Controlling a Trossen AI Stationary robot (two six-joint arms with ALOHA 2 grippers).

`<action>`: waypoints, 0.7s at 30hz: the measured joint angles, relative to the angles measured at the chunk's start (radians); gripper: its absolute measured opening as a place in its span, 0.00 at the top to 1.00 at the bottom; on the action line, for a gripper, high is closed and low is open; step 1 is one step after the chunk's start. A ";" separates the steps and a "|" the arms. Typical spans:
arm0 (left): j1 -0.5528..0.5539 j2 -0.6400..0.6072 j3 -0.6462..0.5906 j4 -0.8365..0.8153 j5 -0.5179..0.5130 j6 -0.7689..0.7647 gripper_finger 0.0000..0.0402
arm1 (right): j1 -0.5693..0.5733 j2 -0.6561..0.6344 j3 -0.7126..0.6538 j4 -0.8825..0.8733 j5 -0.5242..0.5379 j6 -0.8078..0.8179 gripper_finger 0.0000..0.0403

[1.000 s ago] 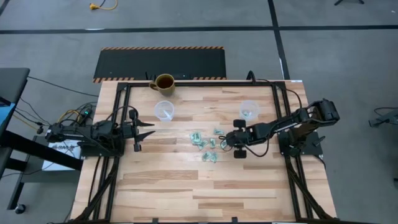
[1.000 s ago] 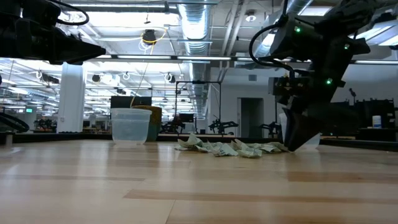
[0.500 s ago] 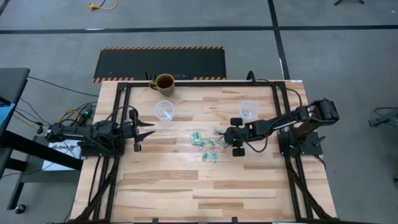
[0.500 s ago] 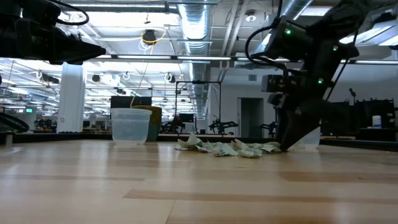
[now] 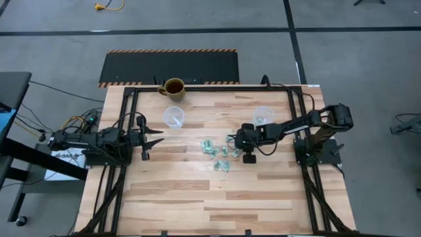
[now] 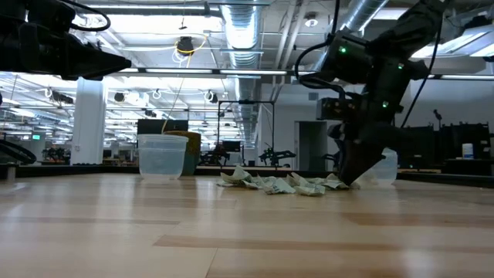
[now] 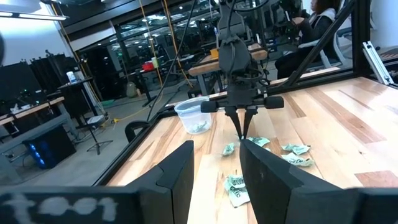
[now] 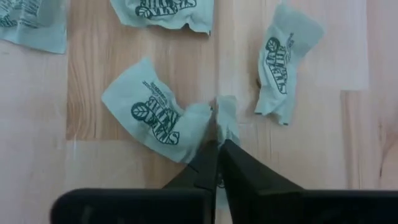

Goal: Pick and place items into bin
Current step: Put the stevia packet into the right transparent bin

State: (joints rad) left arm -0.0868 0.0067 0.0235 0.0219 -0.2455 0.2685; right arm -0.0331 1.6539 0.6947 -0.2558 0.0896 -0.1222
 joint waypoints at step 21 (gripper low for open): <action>0.000 0.000 0.000 0.000 0.000 0.000 0.70 | 0.134 -0.377 -0.017 -0.288 0.697 0.351 1.00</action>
State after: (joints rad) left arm -0.0872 0.0064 0.0236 0.0219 -0.2451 0.2680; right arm 0.1012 1.2770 0.6781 -0.5436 0.7869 0.2287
